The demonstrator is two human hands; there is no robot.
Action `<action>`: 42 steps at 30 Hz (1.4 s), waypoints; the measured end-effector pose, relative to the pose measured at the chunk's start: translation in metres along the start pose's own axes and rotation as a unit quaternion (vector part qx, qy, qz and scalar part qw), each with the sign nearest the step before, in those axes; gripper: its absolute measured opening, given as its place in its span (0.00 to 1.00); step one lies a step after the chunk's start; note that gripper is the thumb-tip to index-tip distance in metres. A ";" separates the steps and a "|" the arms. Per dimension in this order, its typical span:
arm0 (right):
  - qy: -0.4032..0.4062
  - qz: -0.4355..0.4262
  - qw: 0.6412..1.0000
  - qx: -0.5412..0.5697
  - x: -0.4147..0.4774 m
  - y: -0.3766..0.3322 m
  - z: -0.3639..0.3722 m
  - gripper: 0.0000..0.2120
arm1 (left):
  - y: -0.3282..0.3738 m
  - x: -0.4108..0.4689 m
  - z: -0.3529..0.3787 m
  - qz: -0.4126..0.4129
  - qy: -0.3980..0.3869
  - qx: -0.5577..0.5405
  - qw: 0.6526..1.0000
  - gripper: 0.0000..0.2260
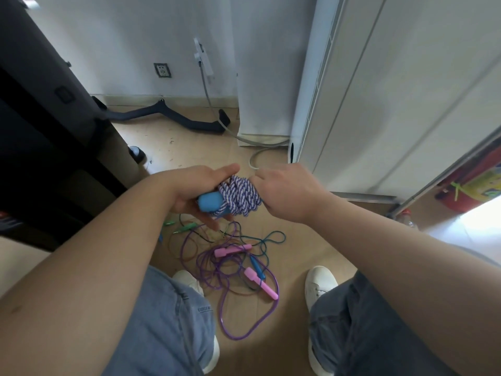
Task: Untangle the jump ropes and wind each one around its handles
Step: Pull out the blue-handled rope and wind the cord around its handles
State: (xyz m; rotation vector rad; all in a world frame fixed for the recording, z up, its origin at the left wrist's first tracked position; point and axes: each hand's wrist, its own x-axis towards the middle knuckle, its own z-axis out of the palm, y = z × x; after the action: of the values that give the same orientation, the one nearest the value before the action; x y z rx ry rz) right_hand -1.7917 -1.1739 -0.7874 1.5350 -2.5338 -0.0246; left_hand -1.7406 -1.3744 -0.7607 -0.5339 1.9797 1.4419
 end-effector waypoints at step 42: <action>-0.053 -0.001 0.999 0.009 -0.008 -0.019 -0.009 0.36 | -0.006 0.031 0.016 0.129 0.287 0.270 0.910 0.28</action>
State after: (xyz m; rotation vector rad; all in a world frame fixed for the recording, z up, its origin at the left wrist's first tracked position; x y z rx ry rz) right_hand -1.7704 -1.1750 -0.7822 1.5825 -2.6206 -0.0861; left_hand -1.7554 -1.3603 -0.7895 -0.4853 2.8765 0.8412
